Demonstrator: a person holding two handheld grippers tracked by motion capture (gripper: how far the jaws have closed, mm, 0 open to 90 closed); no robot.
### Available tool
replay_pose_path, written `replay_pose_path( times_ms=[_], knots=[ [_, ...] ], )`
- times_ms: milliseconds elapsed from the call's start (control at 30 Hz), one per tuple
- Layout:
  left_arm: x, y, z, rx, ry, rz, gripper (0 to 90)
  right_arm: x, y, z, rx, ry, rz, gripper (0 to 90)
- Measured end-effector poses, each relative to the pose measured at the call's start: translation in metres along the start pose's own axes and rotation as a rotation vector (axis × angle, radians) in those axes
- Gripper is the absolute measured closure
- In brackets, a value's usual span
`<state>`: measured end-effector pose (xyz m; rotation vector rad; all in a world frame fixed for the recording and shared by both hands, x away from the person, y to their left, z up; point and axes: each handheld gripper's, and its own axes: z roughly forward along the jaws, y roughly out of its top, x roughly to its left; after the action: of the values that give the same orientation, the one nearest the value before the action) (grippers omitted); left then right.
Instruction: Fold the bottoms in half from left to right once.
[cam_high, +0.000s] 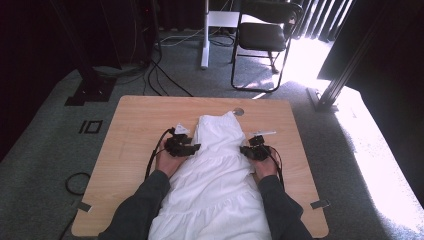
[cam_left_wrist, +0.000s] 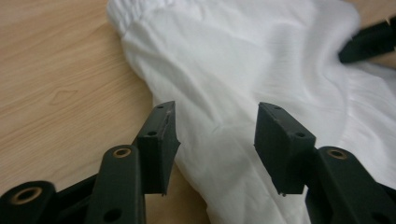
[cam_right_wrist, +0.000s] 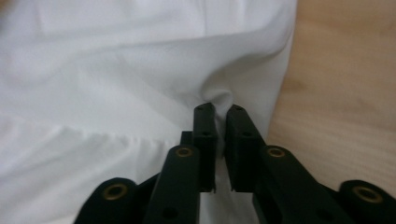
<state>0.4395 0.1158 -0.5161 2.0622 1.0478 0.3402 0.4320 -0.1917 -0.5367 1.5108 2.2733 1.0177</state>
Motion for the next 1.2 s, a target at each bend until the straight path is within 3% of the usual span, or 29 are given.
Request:
replay_pose_path(
  times_ms=[67, 133, 233, 400, 567, 667, 833, 900, 1000, 1200],
  knots=[
    [0.003, 0.001, 0.009, 0.020, 0.000, -0.017, 46.2, 0.001, 0.001, 0.005, 0.054, -0.042, -0.011, 70.1],
    [0.004, 0.001, 0.018, 0.033, 0.007, -0.032, 42.7, 0.002, 0.004, 0.004, 0.044, -0.064, -0.012, 58.9],
    [0.005, 0.001, 0.026, 0.049, 0.003, -0.027, 42.6, 0.004, 0.010, -0.008, -0.022, -0.059, 0.014, 48.1],
    [0.006, 0.003, 0.030, 0.045, -0.007, -0.020, 42.5, 0.009, 0.023, -0.026, -0.121, -0.068, -0.028, 35.4],
    [0.007, 0.004, 0.041, 0.073, -0.001, -0.007, 43.1, 0.010, 0.032, -0.004, -0.115, -0.078, -0.081, 41.7],
    [0.009, 0.002, 0.045, 0.074, -0.009, -0.007, 47.6, 0.008, 0.030, 0.017, -0.086, -0.081, -0.070, 48.3],
    [0.007, 0.000, 0.041, 0.088, -0.019, 0.012, 68.6, 0.009, 0.022, 0.036, -0.045, -0.108, -0.067, 53.5],
    [0.005, -0.004, 0.038, 0.085, -0.027, 0.023, 73.1, 0.012, 0.020, 0.035, -0.055, -0.113, -0.067, 54.0],
    [0.003, -0.013, 0.031, 0.064, -0.047, -0.005, 74.9, 0.017, 0.013, 0.032, -0.062, -0.114, -0.072, 54.2],
    [-0.012, -0.038, 0.010, 0.052, -0.081, 0.027, 75.2, 0.030, -0.015, 0.014, -0.078, -0.082, -0.078, 54.1]
  ],
)
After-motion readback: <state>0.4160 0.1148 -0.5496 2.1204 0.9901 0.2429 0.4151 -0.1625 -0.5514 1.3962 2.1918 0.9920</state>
